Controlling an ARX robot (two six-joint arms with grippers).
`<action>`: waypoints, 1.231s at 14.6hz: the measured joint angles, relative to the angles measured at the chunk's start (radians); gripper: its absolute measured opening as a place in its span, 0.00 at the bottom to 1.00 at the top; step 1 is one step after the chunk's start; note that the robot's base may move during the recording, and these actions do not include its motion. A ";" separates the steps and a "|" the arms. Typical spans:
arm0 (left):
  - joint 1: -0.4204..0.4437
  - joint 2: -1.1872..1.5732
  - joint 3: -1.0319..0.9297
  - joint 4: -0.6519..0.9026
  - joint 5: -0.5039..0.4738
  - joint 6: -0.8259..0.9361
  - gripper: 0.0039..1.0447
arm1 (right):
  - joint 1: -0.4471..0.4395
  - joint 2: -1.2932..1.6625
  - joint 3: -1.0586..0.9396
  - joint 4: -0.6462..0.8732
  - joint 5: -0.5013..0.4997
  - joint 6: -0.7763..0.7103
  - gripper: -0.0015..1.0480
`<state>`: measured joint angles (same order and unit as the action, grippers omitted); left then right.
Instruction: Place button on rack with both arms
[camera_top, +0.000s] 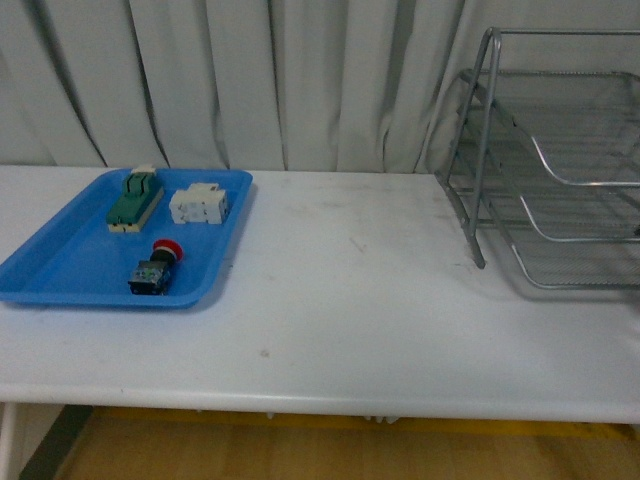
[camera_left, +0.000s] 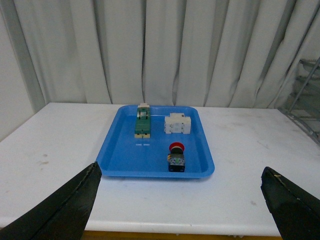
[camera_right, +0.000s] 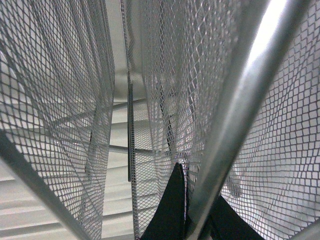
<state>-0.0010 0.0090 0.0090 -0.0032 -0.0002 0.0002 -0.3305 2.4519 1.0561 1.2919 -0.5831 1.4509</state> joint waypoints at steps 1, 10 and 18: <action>0.000 0.000 0.000 0.000 0.000 0.000 0.94 | -0.006 0.000 -0.020 0.010 -0.001 0.016 0.03; 0.000 0.000 0.000 0.000 0.000 0.000 0.94 | -0.077 -0.062 -0.192 0.033 -0.072 -0.010 0.03; 0.000 0.000 0.000 0.000 0.000 0.000 0.94 | -0.171 -0.130 -0.403 0.018 -0.230 -0.091 0.39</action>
<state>-0.0010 0.0090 0.0090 -0.0032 -0.0002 0.0002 -0.5011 2.3215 0.6533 1.3098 -0.8135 1.3602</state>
